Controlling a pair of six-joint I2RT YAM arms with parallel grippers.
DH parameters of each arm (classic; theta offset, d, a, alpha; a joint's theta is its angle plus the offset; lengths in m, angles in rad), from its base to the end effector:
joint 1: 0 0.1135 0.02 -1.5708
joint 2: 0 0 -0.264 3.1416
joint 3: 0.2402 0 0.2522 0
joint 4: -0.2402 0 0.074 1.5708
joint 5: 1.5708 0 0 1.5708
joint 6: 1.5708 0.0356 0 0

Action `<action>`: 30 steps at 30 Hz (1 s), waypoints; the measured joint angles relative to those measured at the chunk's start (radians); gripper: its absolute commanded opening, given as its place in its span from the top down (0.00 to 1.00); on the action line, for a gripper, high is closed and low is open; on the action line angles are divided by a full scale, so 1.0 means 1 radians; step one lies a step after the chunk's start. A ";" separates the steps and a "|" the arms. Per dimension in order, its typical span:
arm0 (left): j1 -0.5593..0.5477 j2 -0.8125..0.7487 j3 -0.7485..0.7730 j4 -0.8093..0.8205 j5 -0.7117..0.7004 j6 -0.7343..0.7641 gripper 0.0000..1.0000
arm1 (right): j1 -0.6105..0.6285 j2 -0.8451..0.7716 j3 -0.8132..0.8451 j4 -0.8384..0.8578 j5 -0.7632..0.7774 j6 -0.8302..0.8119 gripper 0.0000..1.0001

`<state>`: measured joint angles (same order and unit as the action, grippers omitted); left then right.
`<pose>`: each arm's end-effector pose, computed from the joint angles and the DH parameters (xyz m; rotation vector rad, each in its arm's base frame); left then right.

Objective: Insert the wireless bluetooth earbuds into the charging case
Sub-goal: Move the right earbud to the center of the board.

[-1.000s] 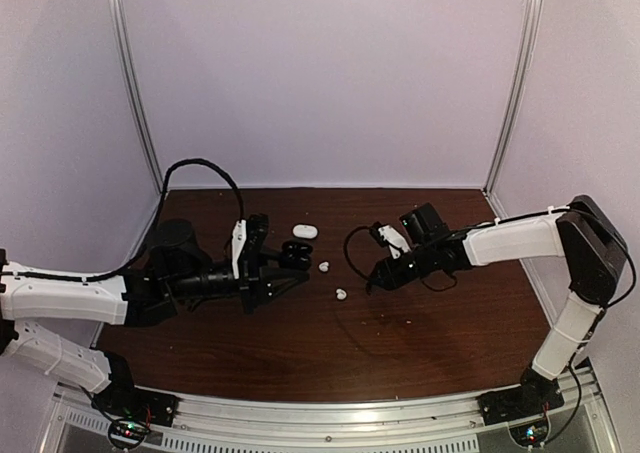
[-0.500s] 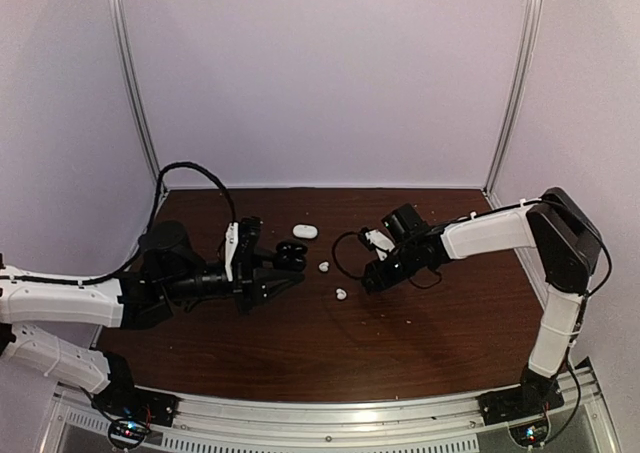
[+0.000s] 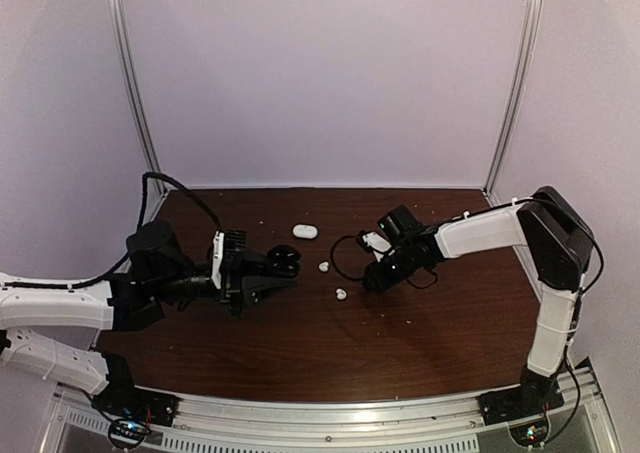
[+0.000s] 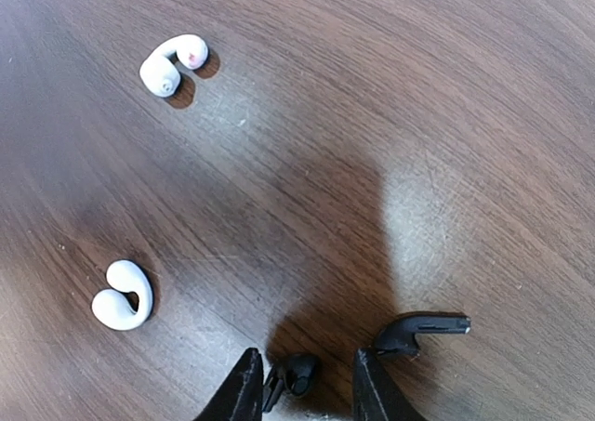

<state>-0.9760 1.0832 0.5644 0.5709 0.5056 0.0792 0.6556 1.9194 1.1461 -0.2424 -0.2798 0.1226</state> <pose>0.1223 -0.2116 0.2829 1.1614 1.1431 -1.0842 0.2987 0.2421 0.1415 -0.8040 2.5398 0.6345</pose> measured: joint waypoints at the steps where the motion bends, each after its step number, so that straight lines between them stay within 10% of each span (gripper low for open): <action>1: 0.000 -0.006 -0.002 -0.004 0.000 0.008 0.98 | 0.000 0.000 0.000 -0.001 -0.001 -0.003 0.69; 23: -0.008 -0.088 -0.020 -0.103 0.011 0.119 0.98 | 0.183 -0.156 -0.203 -0.008 -0.105 -0.054 0.74; 30: -0.008 -0.091 -0.020 -0.121 0.012 0.123 0.98 | 0.198 -0.194 -0.210 -0.088 -0.099 -0.074 0.62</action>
<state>-0.9836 0.9924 0.5442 0.4500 0.5179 0.2020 0.8532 1.7256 0.9360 -0.3305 -0.3790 0.0490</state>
